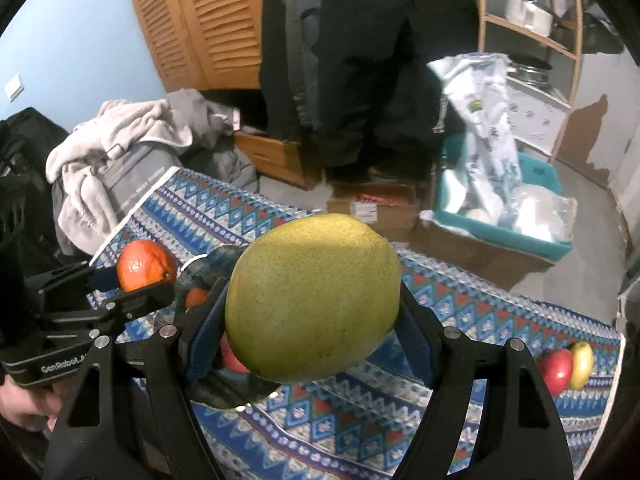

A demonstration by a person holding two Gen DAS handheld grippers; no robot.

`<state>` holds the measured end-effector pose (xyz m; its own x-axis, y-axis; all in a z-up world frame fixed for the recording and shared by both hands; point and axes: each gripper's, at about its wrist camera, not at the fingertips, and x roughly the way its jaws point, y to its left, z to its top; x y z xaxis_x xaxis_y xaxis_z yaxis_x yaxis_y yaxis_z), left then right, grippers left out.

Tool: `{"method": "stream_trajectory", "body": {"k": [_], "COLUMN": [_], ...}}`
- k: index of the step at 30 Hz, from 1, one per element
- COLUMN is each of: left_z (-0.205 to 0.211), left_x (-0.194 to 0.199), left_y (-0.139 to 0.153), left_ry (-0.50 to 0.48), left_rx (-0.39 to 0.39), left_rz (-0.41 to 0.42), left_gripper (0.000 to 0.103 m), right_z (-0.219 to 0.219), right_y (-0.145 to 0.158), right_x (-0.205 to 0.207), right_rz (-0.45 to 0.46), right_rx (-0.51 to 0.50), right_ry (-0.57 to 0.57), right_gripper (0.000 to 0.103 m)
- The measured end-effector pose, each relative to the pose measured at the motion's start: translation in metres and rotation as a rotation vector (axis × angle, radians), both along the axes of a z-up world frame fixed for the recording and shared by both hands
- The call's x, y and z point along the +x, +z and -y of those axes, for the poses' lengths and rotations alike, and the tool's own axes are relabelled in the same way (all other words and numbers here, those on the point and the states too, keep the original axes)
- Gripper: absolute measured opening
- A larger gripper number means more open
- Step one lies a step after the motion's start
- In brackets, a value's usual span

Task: Organize fruits
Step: 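Release the orange into the bowl with the left tool while the right tool releases the green fruit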

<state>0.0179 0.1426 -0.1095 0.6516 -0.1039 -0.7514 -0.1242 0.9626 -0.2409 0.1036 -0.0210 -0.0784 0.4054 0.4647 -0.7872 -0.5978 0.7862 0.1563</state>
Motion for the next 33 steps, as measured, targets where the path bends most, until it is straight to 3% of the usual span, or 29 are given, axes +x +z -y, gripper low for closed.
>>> {"method": "stream_trajectory", "body": {"k": [10,16,20,29,33], "left_z": [-0.038,-0.058,-0.059,-0.055,-0.052], "left_x": [0.012,0.020,0.022,0.028,0.027], "left_y": [-0.048,-0.082,-0.095,-0.116,-0.118], "left_ry": [0.092,0.151,0.165,0.156,0.154], "left_rx": [-0.005,-0.097,-0.104,-0.113,-0.093], "left_rz": [-0.111,-0.196,-0.221,-0.287,-0.299], "left_gripper": [0.046,0.045,0.046,0.046,0.049], "right_z": [-0.049,-0.064,-0.067,-0.074,-0.070], "right_y": [-0.058,-0.102,-0.119,-0.139,-0.125], "right_x": [0.021,0.029,0.032,0.032,0.036], "right_rz": [-0.115,-0.202,-0.235,-0.289,-0.289], "right_rx": [-0.054,-0.094,-0.112,-0.127,-0.064], "right_ry": [0.055,0.066,0.069,0.086,0.077], "right_gripper": [0.077,0.077,0.077,0.078,0.077]}}
